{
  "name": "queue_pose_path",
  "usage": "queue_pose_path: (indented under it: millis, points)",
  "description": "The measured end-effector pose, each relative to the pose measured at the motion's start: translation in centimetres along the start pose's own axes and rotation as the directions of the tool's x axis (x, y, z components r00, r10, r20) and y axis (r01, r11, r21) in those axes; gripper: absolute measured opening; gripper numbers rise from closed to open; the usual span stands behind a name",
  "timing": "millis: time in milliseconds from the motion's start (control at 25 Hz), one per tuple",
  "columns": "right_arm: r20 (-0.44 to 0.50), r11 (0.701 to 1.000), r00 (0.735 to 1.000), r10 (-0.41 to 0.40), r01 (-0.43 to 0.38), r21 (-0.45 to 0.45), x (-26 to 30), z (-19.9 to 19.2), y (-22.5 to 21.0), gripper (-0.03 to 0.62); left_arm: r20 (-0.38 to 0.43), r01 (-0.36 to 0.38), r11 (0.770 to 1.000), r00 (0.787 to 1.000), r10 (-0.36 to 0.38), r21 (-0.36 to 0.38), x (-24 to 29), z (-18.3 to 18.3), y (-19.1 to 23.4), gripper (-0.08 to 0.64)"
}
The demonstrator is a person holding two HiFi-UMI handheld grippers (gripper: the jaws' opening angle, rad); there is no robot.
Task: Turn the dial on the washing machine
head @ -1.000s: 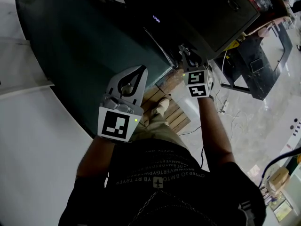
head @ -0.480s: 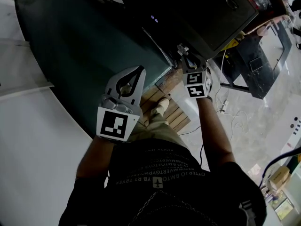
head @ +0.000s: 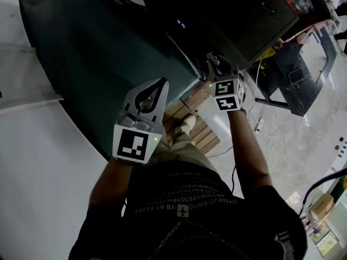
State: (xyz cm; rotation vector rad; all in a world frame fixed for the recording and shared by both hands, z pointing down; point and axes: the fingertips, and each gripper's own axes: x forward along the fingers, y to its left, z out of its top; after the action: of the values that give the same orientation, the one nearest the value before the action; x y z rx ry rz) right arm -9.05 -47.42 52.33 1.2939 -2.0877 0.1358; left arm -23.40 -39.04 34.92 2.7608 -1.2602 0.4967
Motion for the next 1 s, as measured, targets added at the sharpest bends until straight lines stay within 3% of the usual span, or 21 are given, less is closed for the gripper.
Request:
queue_pose_path:
  millis: [520,1000]
  points:
    - [-0.043,0.998,0.999,-0.032,0.034,0.055,0.1,-2.0,0.1,0.092,0.003,-0.016,1.000,1.000,0.016,-0.025,-0.7,-0.5,1.0,0.006]
    - [-0.028,1.000,1.000,-0.011,0.011,-0.011,0.7,-0.9,0.7,0.107,0.009,-0.005,1.000,1.000,0.006,-0.009,-0.8,-0.4,0.0,0.006]
